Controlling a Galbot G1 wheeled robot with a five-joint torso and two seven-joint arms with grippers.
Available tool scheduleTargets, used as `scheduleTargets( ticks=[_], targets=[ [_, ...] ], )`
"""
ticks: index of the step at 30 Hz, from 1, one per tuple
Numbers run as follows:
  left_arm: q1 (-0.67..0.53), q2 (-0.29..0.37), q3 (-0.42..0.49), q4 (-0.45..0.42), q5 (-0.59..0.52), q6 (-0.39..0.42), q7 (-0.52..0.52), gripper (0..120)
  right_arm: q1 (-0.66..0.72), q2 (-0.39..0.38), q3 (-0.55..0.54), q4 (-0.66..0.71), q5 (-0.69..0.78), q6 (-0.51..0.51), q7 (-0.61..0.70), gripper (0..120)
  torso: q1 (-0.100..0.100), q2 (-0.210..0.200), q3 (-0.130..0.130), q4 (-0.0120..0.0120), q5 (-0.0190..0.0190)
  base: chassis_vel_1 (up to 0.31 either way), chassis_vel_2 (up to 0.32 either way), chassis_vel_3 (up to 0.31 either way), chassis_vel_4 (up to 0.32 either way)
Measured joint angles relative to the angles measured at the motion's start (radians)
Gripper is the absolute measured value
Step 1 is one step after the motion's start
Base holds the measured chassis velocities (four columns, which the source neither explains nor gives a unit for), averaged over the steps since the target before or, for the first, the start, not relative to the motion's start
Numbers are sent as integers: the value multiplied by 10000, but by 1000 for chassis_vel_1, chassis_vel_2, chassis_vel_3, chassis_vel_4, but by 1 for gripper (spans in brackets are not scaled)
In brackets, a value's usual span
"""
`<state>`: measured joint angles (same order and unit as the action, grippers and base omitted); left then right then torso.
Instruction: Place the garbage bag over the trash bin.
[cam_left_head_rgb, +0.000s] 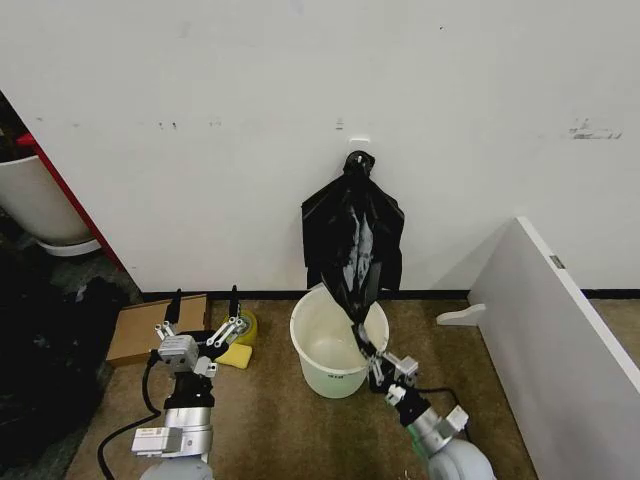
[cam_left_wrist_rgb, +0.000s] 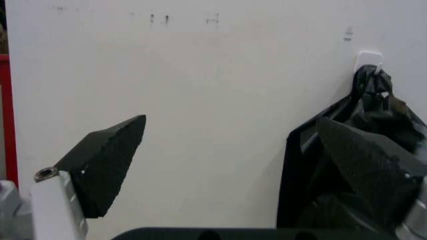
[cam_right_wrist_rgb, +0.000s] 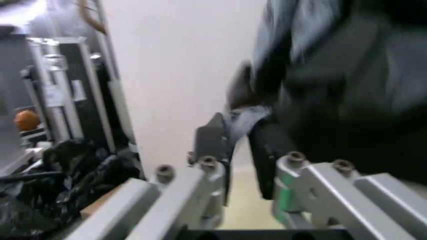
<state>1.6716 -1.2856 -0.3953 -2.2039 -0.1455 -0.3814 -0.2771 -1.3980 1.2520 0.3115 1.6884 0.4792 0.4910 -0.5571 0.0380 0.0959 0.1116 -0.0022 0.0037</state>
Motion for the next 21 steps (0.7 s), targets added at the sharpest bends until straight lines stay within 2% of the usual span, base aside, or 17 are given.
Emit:
scheduleTargets(
  ticks=[3,7,9,12,15,16,21],
  targets=[
    [5,11,-2,8,-1,2,0,100,12,-62,172,-50,-257,280,-484,21,0,0,0,0,0,0,0,0,0],
    [33,35,-2,9,-2,1,0,100,-73,-243,805,-363,-1053,865,-1668,39,0,0,0,-1,0,0,0,0,0],
    [41,36,0,2,-1,-1,0,100,-92,-270,891,-416,-1170,937,-1688,43,0,0,0,-2,-1,0,0,0,0],
    [91,42,2,-32,17,-60,-10,100,-173,-329,835,-412,-1369,978,-255,56,0,0,0,-2,0,0,0,0,0],
    [151,45,1,-33,79,-151,-35,100,52,-226,399,-129,-1325,515,1883,69,0,0,0,-3,-2,0,0,0,0],
    [151,45,1,-33,79,-151,-35,100,52,-226,399,-129,-1325,515,1883,69,0,0,0,-3,-2,0,0,0,0],
    [227,68,-47,-102,133,-176,-56,100,1413,147,-433,-117,-654,-640,4156,89,0,0,0,1,-1,0,0,0,0]
  ],
)
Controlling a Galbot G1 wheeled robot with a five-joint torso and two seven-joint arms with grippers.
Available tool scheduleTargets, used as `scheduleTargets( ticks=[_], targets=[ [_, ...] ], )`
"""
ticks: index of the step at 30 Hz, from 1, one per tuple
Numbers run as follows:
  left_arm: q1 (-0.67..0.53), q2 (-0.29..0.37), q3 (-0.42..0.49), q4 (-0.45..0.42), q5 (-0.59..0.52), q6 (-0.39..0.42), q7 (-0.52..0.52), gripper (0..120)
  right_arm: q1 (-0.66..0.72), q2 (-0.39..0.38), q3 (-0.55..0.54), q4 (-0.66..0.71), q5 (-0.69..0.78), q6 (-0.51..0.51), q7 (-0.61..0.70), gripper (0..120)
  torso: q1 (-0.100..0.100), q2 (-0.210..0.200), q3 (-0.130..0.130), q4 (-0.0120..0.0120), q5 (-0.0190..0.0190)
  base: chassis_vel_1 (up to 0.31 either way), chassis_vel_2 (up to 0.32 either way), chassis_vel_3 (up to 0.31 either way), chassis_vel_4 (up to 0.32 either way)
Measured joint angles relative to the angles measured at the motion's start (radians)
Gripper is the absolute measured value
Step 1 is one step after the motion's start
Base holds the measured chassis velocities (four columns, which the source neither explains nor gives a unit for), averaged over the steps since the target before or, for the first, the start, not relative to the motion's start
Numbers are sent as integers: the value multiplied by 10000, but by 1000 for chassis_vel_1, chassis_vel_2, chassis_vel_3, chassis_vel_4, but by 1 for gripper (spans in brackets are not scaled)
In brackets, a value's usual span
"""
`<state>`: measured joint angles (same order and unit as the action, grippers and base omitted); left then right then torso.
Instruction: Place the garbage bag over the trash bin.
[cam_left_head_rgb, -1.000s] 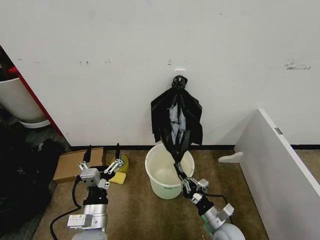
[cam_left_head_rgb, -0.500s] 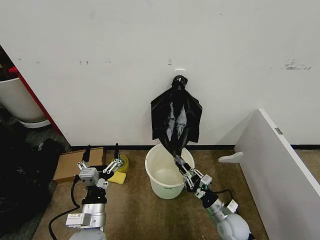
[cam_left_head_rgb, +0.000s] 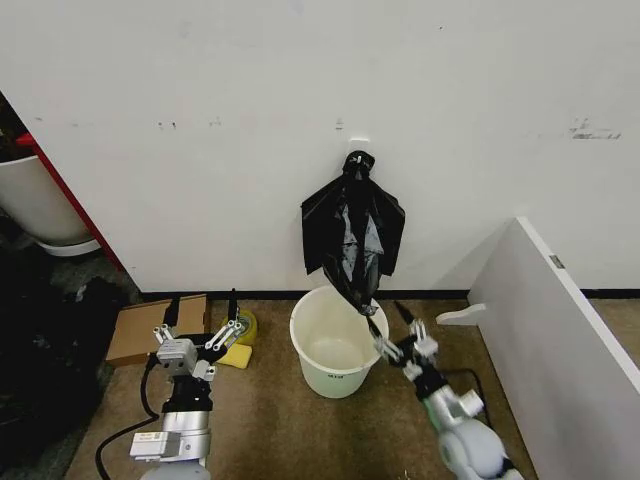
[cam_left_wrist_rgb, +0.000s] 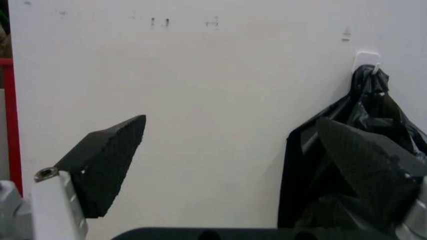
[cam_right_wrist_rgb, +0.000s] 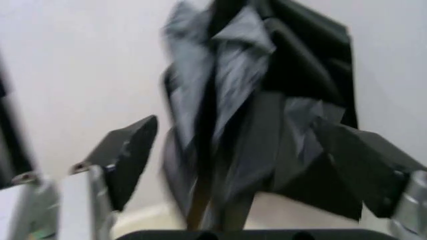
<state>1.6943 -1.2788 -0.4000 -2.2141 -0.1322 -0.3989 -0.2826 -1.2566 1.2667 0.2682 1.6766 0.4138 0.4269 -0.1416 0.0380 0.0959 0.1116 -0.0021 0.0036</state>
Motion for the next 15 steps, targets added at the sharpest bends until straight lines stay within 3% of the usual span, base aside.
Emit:
scheduleTargets(
  ticks=[2,6,15],
  targets=[
    [26,21,-40,-26,1,0,-7,100,633,181,-65,-354,16,-139,344,97,0,0,1,0,0,0,0,0,0],
    [59,71,-121,-50,-9,0,-39,100,1325,318,-184,-837,13,-245,345,100,0,0,1,0,0,0,0,0,0],
    [44,99,-166,-21,-51,2,-104,100,1720,457,-396,-1156,131,-611,127,70,0,0,1,-1,0,0,0,0,0]
  ],
)
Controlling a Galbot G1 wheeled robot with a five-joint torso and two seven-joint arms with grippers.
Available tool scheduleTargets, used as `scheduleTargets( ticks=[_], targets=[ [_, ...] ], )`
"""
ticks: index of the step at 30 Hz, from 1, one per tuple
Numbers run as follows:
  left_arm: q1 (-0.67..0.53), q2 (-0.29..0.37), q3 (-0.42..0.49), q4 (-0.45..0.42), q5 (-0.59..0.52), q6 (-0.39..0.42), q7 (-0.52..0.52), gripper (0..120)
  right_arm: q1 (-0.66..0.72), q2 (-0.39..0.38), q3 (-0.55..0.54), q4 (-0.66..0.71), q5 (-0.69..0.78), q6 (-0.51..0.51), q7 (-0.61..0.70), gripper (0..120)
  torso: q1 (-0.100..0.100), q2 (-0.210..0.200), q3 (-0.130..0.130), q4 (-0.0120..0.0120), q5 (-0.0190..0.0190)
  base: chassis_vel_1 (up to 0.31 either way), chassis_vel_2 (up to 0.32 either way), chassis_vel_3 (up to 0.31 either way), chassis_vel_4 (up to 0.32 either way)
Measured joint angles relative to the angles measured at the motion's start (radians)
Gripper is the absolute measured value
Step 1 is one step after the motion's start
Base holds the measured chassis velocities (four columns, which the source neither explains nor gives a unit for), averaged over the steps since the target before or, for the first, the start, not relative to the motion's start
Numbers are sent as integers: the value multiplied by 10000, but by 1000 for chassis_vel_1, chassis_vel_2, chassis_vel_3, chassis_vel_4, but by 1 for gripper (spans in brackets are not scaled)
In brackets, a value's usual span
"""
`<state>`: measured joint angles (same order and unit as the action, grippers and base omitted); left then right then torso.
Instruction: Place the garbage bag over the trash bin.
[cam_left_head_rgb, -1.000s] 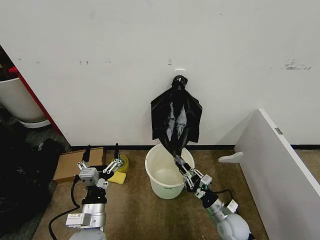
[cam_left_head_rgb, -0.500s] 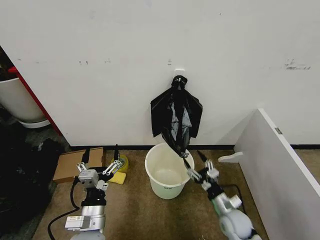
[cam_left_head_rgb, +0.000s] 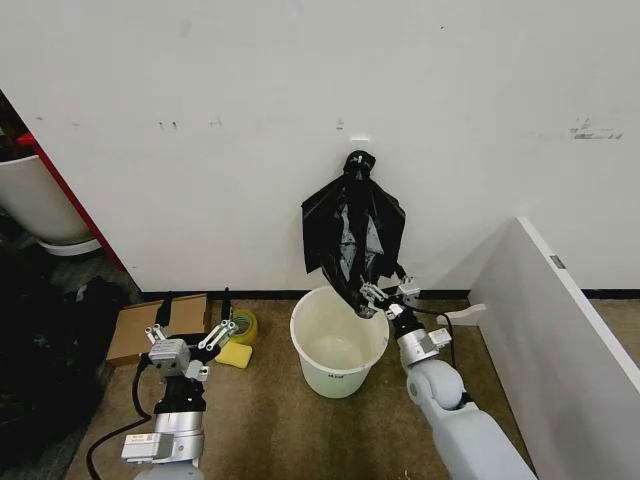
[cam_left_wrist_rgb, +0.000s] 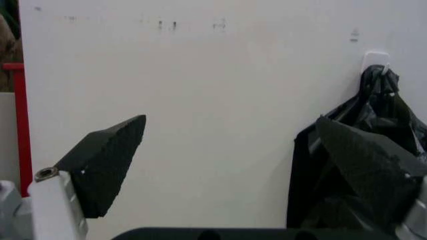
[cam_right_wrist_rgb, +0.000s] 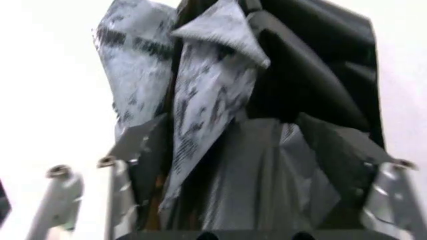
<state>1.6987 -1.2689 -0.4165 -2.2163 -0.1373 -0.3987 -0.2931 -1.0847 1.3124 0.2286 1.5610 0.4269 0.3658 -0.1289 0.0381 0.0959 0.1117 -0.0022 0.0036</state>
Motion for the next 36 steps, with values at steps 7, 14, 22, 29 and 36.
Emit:
scheduleTargets(
  ticks=[7,14,22,29,36],
  targets=[
    [-108,-39,68,86,15,-3,-3,100,-6,-1,-8,-24,-428,-521,419,43,0,0,0,-1,0,0,0,0,0],
    [-267,59,80,93,-21,89,-4,100,89,47,18,60,-679,-757,800,20,0,0,-1,0,1,0,0,0,0],
    [-549,400,222,366,-140,160,61,100,-27,-83,35,604,-958,-940,1382,0,0,0,-1,2,0,0,0,0,0],
    [-2025,1975,737,1044,-1864,297,1428,100,-431,-456,146,1759,-315,-959,1415,0,-2,0,-2,0,-1,0,0,0,0],
    [-5070,3250,1953,2846,-3185,295,2736,100,-650,-483,144,2129,-52,-836,1075,0,-1,0,0,2,-1,0,0,0,0]
  ],
)
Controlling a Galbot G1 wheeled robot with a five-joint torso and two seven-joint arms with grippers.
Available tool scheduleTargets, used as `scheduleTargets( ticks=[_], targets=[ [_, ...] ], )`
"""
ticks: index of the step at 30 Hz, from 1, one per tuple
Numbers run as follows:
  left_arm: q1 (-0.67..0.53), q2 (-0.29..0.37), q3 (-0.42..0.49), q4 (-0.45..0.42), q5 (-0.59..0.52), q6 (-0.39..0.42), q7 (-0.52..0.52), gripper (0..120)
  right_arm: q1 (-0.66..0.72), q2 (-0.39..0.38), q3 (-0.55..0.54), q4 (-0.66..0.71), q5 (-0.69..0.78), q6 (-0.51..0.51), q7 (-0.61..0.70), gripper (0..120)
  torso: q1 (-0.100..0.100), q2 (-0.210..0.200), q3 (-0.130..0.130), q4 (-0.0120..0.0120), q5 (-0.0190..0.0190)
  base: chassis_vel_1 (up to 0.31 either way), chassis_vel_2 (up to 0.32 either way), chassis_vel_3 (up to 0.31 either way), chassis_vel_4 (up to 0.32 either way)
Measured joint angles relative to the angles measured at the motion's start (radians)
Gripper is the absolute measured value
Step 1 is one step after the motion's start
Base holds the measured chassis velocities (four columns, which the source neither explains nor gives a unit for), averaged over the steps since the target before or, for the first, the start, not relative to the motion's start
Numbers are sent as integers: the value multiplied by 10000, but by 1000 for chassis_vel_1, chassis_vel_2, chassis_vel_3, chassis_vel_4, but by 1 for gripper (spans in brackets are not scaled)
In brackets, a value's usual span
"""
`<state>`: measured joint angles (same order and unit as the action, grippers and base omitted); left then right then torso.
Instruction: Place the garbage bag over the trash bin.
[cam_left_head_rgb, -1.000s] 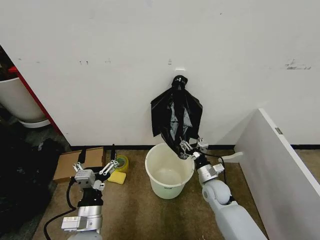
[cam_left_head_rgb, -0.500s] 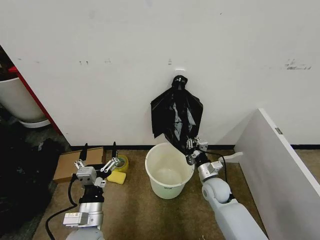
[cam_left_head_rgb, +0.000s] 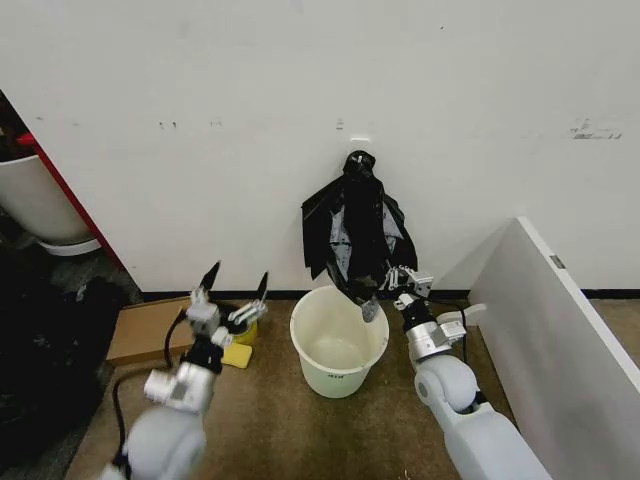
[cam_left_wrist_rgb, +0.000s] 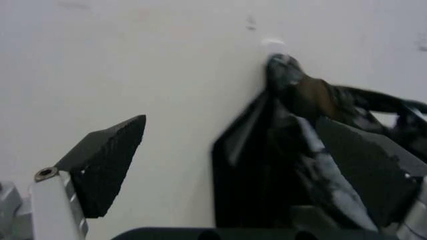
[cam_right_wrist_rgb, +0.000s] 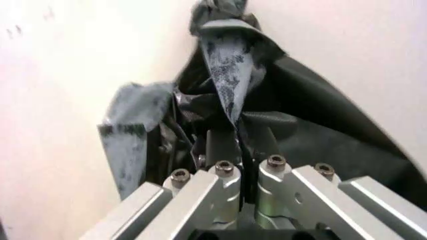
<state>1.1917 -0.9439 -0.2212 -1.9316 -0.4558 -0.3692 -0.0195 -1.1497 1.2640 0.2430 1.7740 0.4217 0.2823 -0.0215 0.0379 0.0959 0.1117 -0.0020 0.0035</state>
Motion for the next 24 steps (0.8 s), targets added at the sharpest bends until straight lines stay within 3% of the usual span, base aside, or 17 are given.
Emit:
scheduleTargets(
  ticks=[3,6,15,22,24],
  targets=[
    [-1771,70,1394,890,-634,164,337,100,-7,141,-6,21,123,106,-211,0,0,0,0,-7,2,0,0,0,0],
    [-2669,-142,2273,1451,-1106,388,582,100,15,229,-2,21,149,140,-302,0,1,0,0,-7,0,0,0,0,0],
    [-3600,-1221,3187,2868,-1205,1024,353,100,44,323,52,-17,159,180,-419,0,1,0,1,-3,2,0,0,0,0],
    [-3921,-1558,3567,3524,-306,866,563,100,98,361,29,-65,144,182,-474,0,1,0,0,-3,1,0,0,0,0],
    [-4025,-1559,3598,3682,171,653,690,94,136,416,2,-77,129,183,-497,0,1,0,0,-2,2,0,0,0,0]
  ],
)
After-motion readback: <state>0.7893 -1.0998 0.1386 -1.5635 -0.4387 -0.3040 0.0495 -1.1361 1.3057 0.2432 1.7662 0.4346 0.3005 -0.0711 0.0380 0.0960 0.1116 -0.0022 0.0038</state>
